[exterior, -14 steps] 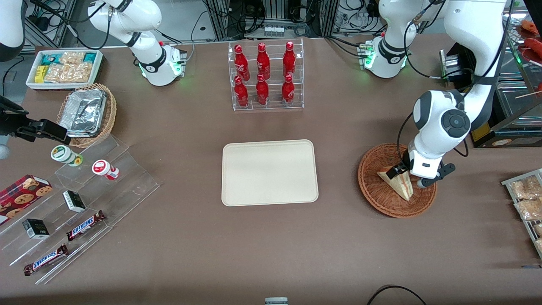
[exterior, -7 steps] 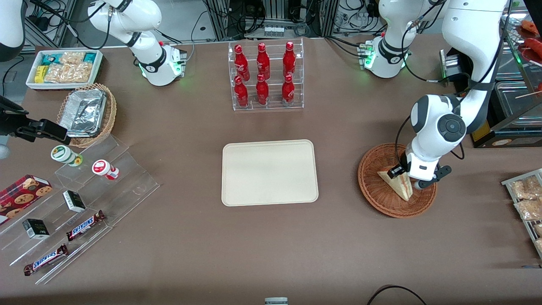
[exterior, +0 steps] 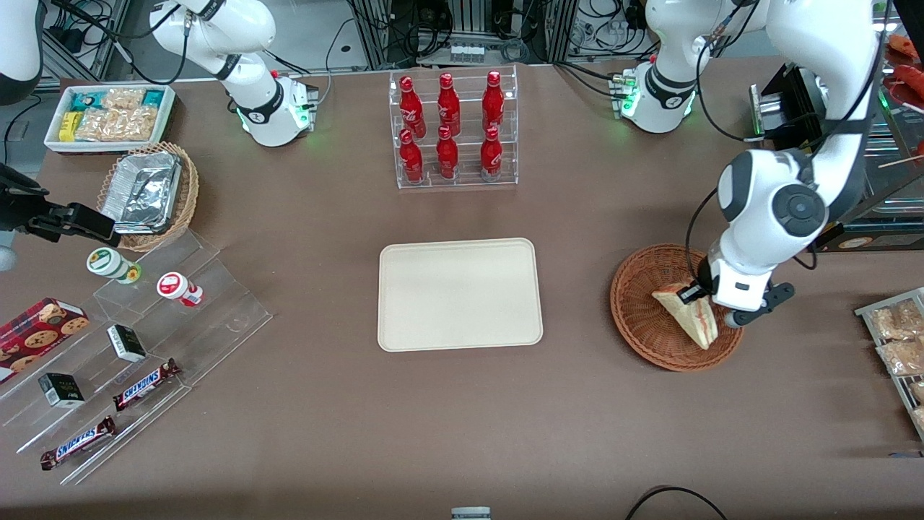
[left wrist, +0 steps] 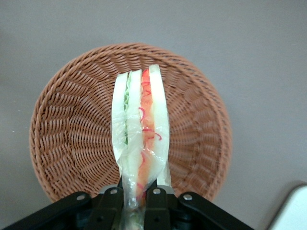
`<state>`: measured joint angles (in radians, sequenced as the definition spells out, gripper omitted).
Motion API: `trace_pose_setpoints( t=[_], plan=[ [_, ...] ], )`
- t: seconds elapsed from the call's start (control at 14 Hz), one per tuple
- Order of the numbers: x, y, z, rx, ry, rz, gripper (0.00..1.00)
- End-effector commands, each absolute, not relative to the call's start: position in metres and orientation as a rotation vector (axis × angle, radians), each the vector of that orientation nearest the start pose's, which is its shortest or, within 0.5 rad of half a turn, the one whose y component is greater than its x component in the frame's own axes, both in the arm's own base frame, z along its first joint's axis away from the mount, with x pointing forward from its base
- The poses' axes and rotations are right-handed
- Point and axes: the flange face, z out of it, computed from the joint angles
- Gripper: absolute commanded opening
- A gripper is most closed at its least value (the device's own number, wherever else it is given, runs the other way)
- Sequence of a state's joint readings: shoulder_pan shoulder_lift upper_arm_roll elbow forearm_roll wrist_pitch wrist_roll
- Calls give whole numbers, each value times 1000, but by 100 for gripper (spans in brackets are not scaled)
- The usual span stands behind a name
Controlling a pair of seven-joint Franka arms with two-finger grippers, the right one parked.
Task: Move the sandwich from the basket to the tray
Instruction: 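Lift the sandwich out of the basket with the left gripper, then carry the sandwich over the cream tray and lower it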
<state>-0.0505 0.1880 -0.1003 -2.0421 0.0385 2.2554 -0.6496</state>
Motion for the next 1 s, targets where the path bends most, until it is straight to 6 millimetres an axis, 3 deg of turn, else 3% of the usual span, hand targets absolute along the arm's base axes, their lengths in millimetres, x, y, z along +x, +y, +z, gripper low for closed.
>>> trace_pose_setpoints(
  t=[0.0,0.21,0.36,0.71,0.93],
  plan=[
    [589,-135,399,-3073,-640,-55,0],
    [584,-216,418,-3120,-459,-83,0],
    [577,-262,413,-3141,-357,-80,0],
    [558,-370,379,-3165,-165,-44,0],
    [546,-420,354,-3164,-140,-16,0]
  ],
)
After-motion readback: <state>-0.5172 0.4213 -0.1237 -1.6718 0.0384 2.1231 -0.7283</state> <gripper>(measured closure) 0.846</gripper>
